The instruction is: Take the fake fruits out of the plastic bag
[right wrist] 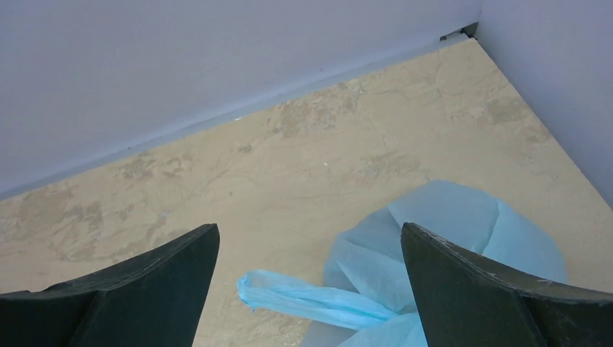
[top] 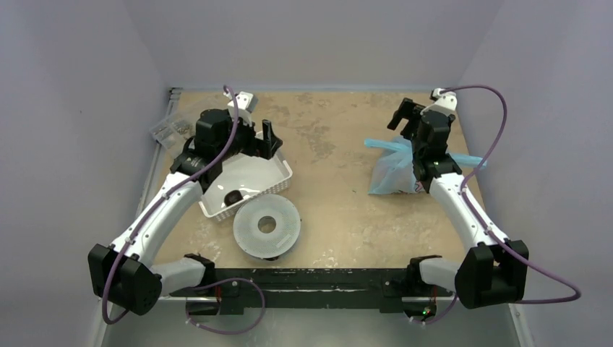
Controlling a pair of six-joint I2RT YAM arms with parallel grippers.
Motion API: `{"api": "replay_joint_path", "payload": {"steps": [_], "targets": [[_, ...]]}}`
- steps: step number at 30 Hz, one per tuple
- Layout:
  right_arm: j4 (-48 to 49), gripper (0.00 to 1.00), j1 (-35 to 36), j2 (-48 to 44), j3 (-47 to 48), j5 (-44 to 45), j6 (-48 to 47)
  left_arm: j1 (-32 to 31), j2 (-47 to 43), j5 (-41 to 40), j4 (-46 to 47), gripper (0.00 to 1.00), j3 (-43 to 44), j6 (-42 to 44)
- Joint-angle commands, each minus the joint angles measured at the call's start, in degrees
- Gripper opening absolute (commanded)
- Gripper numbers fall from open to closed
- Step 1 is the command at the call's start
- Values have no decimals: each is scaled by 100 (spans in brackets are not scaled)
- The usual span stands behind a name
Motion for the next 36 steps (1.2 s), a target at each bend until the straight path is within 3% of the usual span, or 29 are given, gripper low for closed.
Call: {"api": "replay_joint_path", "payload": {"steps": [1, 5, 13, 17, 24, 28, 32, 36], "targets": [[129, 99, 45, 8, -59, 481, 482, -189, 141, 340, 14, 99, 302, 113], [-581, 99, 49, 336, 279, 717, 1112, -385, 227, 362, -160, 100, 415, 171], [-3482, 99, 35, 1353, 1440, 2846, 2454, -742, 409, 311, -432, 100, 570, 315], [-3571, 99, 24, 1352, 1253, 3251, 2797, -890, 542, 305, -596, 100, 690, 369], [-3757, 99, 28, 1278, 1129, 3362, 2932, -1043, 594, 276, -757, 98, 815, 500], [-3631, 97, 26, 1193, 879, 2734, 2735, -1047, 596, 296, -764, 98, 835, 446], [-3762, 86, 34, 1147, 707, 2143, 2566, -1054, 597, 333, -777, 98, 844, 425], [-3747, 64, 48, 819, 389, 1530, 2443, -1053, 603, 346, -791, 98, 855, 410]]}}
